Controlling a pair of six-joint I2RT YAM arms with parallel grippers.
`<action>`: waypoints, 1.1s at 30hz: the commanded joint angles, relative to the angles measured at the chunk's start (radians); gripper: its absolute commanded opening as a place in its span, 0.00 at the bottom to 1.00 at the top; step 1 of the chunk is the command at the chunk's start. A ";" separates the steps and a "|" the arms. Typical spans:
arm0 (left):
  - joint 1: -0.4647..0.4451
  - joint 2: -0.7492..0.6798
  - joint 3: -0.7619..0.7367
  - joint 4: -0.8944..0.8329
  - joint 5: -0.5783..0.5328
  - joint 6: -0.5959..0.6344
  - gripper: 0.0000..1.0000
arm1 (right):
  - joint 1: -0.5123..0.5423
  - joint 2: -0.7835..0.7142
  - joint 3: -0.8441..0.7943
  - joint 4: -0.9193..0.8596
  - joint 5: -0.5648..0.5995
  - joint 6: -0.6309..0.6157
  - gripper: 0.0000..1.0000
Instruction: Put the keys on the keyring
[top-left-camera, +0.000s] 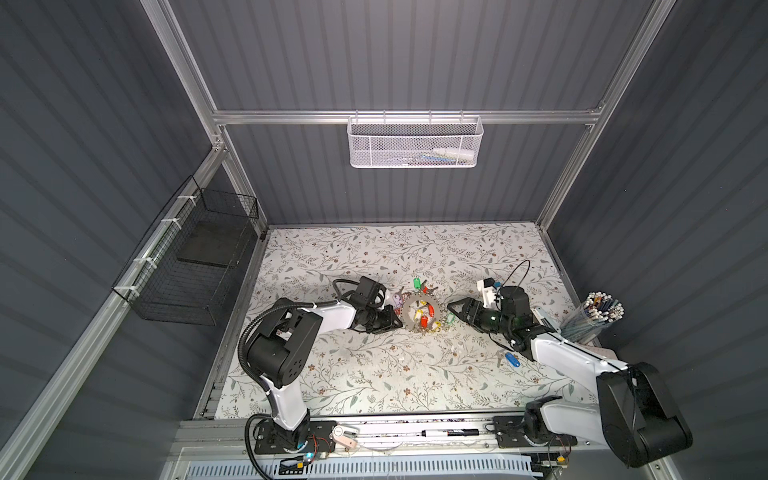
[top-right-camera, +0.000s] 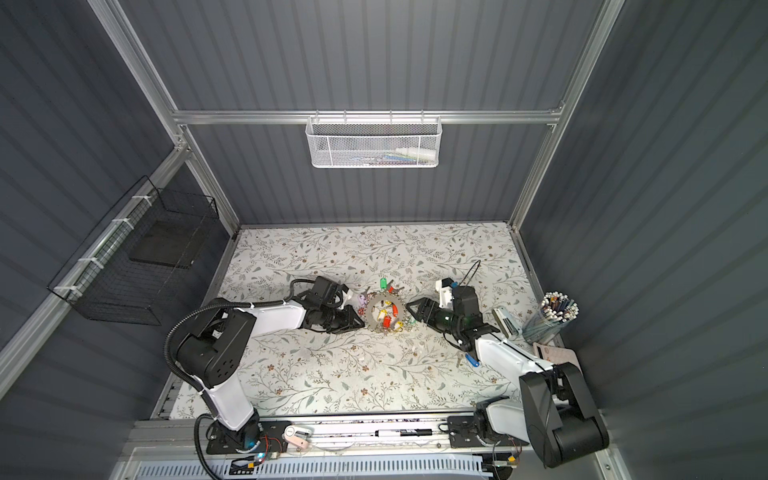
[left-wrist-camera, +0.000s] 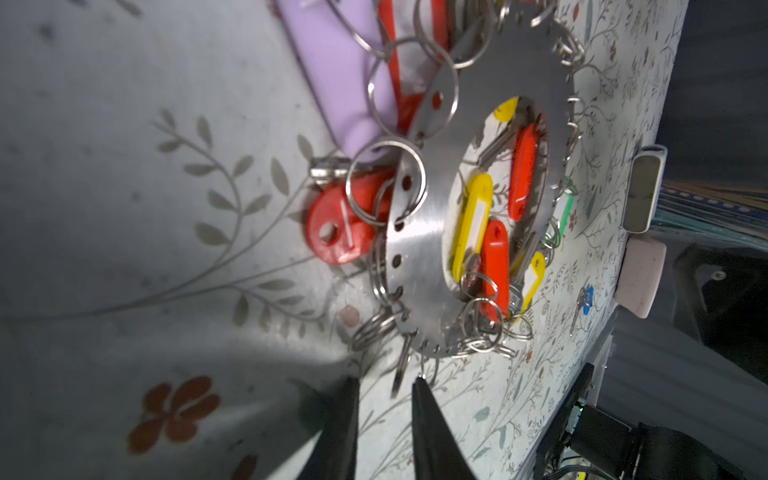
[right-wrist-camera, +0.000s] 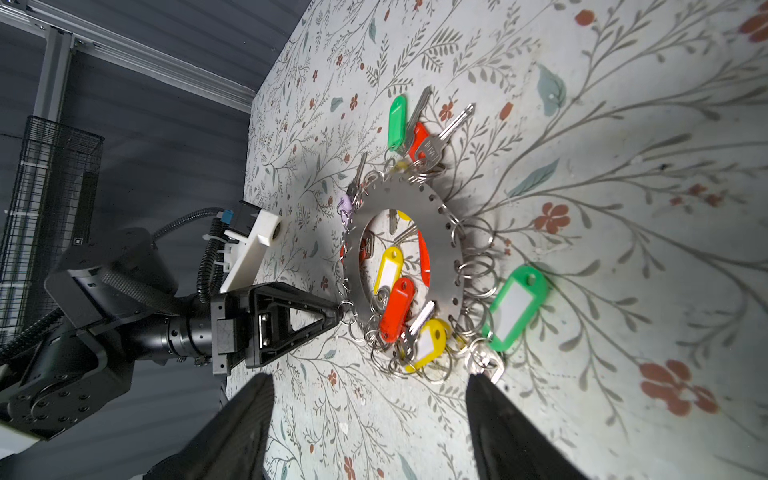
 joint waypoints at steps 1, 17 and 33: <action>0.010 -0.008 -0.044 0.090 0.044 -0.056 0.26 | 0.005 0.015 0.016 -0.002 -0.010 -0.018 0.75; 0.010 0.032 -0.076 0.180 0.084 -0.063 0.14 | 0.009 0.044 0.032 0.001 -0.021 -0.020 0.75; 0.009 0.017 -0.074 0.219 0.115 -0.072 0.00 | 0.011 0.081 0.050 0.016 -0.040 -0.013 0.75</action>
